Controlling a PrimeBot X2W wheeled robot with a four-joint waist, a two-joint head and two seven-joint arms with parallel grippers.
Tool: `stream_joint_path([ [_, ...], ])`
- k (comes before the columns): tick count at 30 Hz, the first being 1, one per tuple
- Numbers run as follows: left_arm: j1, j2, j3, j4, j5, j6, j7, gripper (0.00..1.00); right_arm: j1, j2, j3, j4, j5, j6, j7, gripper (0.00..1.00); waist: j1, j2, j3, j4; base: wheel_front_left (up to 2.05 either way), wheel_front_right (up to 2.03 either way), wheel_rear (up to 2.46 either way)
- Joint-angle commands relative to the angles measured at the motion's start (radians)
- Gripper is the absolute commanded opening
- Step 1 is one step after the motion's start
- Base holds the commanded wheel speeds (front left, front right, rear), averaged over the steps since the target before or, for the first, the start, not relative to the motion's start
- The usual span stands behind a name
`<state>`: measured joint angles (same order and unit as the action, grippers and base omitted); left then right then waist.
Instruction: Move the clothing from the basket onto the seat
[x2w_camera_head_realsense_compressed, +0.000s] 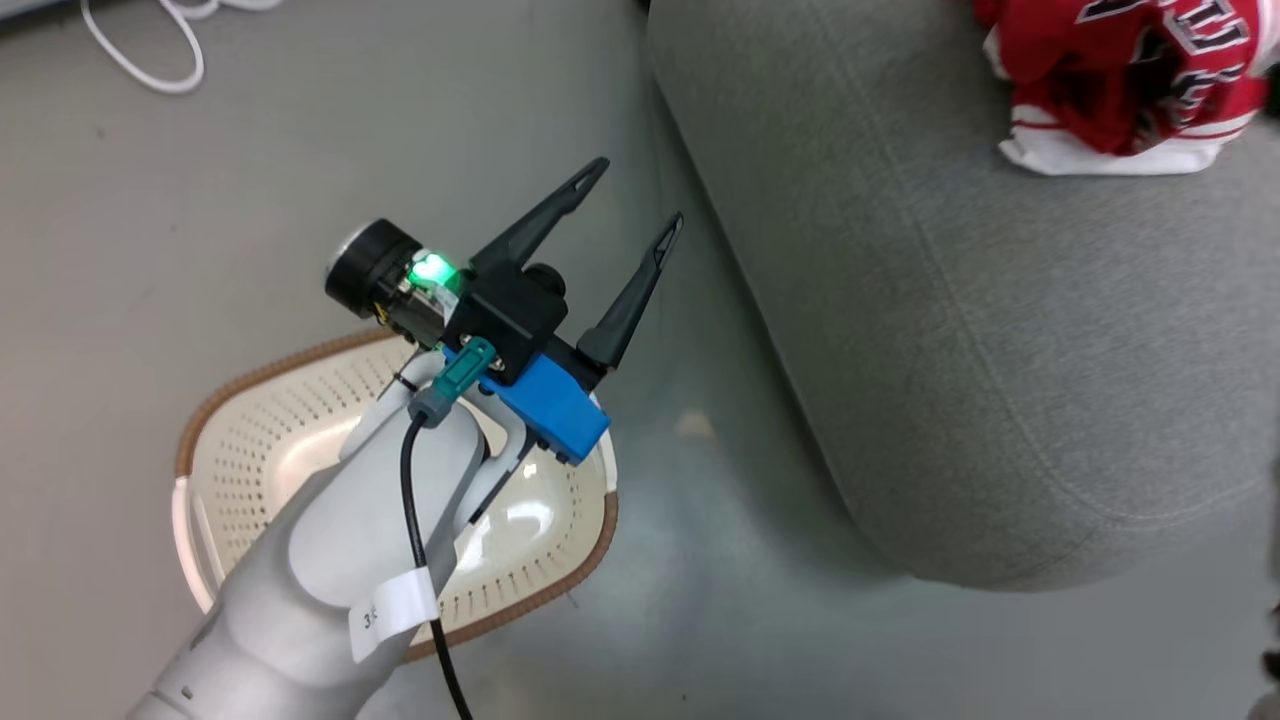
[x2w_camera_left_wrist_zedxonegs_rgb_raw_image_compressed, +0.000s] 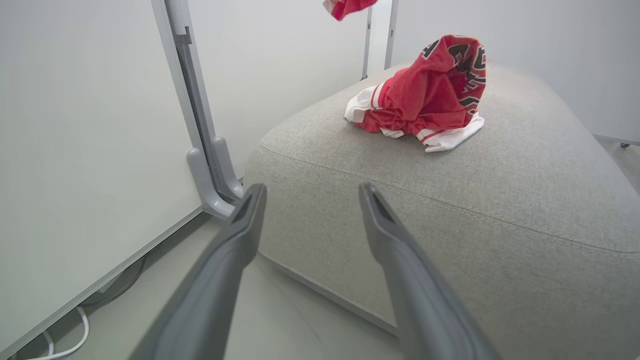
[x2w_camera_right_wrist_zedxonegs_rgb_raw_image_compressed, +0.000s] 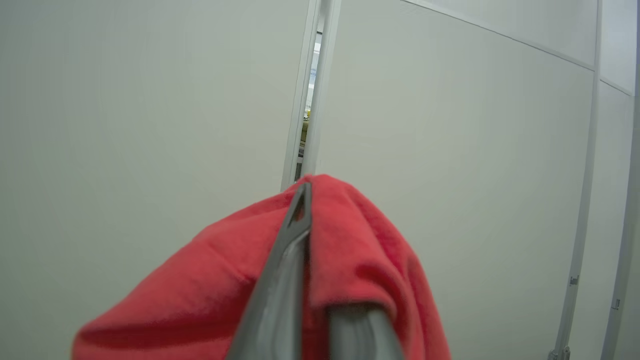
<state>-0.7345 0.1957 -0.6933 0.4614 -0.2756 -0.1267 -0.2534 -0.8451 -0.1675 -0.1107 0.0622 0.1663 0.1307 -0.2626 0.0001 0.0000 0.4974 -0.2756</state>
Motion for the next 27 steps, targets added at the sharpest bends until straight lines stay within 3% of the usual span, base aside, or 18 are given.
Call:
stream_joint_path([
  [1, -0.028, 0.012, 0.000, -0.008, 0.010, 0.004, 0.004, 1.00, -0.058, -0.031, -0.035, -0.006, -0.008, 0.000, -0.003, 0.00, -0.0001, 0.0000, 0.086, 0.024, 0.00, 0.00, 0.00],
  [7, -0.072, 0.020, -0.009, -0.035, 0.024, 0.005, 0.009, 1.00, -0.182, -0.160, -0.153, 0.054, 0.000, 0.000, -0.003, 0.00, -0.0001, 0.0000, 0.170, 0.045, 0.00, 0.00, 0.00],
  [12, -0.087, 0.025, -0.012, -0.050, 0.031, 0.012, 0.009, 1.00, -0.161, -0.218, -0.208, 0.162, -0.008, 0.000, -0.003, 0.00, -0.0001, 0.0000, 0.208, 0.051, 0.00, 0.00, 0.00],
  [17, -0.091, 0.035, -0.013, -0.052, 0.027, 0.011, 0.006, 1.00, -0.081, -0.201, -0.234, 0.281, -0.004, 0.000, -0.004, 0.00, -0.0001, 0.0000, 0.221, 0.047, 0.00, 0.00, 0.00],
  [27, -0.095, 0.036, -0.019, -0.045, 0.015, 0.014, 0.004, 1.00, 0.043, -0.138, -0.192, 0.436, -0.002, 0.000, -0.003, 0.00, -0.0001, 0.0000, 0.211, 0.047, 0.00, 0.00, 0.00],
])
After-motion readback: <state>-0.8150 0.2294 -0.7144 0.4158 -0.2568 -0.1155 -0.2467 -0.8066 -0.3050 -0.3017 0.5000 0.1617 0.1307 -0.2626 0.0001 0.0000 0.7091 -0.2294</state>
